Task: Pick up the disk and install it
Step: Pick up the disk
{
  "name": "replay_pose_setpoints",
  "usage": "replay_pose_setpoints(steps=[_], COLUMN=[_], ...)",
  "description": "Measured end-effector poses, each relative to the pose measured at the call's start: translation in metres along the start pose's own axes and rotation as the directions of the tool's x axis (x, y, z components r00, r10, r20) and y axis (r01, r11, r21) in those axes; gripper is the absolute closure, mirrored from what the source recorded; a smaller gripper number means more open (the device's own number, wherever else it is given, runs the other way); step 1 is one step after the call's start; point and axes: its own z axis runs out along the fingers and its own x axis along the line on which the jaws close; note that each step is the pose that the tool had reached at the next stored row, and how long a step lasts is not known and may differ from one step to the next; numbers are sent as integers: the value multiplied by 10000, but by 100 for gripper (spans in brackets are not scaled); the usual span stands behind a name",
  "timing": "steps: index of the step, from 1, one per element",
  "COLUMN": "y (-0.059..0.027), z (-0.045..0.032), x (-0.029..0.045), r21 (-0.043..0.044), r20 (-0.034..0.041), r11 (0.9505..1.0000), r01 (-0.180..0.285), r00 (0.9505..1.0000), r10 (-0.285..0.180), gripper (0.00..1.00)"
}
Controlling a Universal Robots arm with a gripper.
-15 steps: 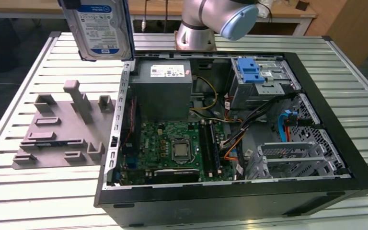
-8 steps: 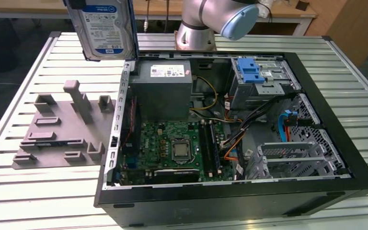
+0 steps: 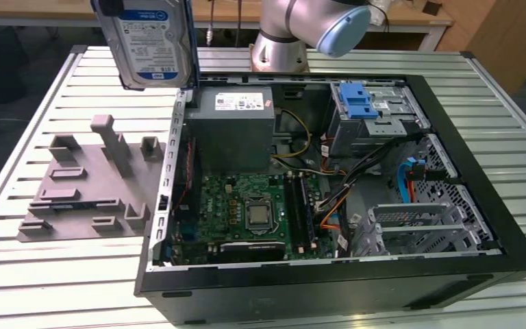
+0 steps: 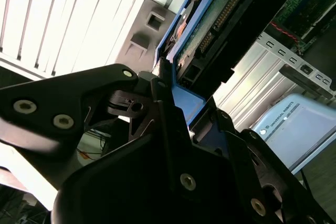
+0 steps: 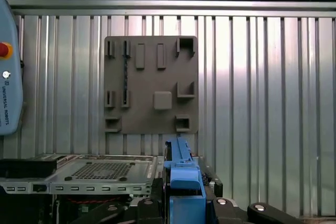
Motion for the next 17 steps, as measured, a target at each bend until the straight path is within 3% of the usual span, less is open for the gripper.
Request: replay_pose_setpoints(steps=[6, 17], y=[-20, -169], z=[-2, -5], x=[94, 116], r21=[-1, 0], r20=[0, 0], r11=[10000, 10000], r01=[-1, 0], r00=[10000, 10000], r10=[1, 0], gripper=[64, 64])
